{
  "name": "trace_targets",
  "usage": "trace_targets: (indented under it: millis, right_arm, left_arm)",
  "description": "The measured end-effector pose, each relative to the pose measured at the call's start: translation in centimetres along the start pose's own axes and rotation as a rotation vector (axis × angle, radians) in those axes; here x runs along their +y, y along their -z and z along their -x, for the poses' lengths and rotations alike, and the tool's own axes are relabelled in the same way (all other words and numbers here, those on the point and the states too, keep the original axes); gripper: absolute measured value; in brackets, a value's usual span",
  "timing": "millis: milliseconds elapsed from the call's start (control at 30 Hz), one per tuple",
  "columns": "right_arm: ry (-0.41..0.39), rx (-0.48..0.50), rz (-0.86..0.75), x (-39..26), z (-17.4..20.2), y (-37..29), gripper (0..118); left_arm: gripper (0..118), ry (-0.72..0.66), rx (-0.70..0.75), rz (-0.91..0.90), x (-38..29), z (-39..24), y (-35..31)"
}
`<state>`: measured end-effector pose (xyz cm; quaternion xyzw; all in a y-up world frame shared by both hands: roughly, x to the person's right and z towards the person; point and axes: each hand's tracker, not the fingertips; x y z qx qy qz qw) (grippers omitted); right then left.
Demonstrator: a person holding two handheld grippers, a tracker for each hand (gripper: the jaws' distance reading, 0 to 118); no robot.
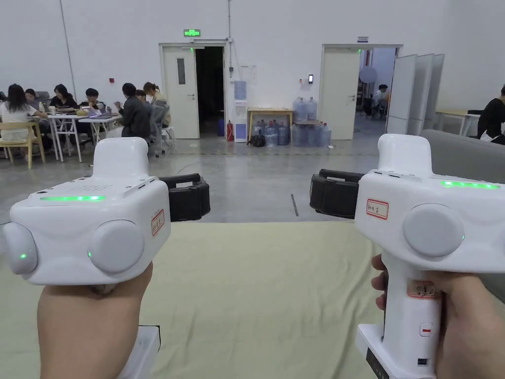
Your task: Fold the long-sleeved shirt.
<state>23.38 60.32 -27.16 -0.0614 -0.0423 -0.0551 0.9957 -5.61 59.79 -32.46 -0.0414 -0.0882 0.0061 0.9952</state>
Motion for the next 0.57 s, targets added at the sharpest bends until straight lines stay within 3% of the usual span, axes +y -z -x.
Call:
trace_targets:
  millis: [567]
  right_arm:
    - [-0.001, -0.004, 0.030, -0.33, 0.19, 0.31, 118]
  left_arm:
    - [118, 0.008, 0.004, 0.009, -0.13, -0.05, 0.09]
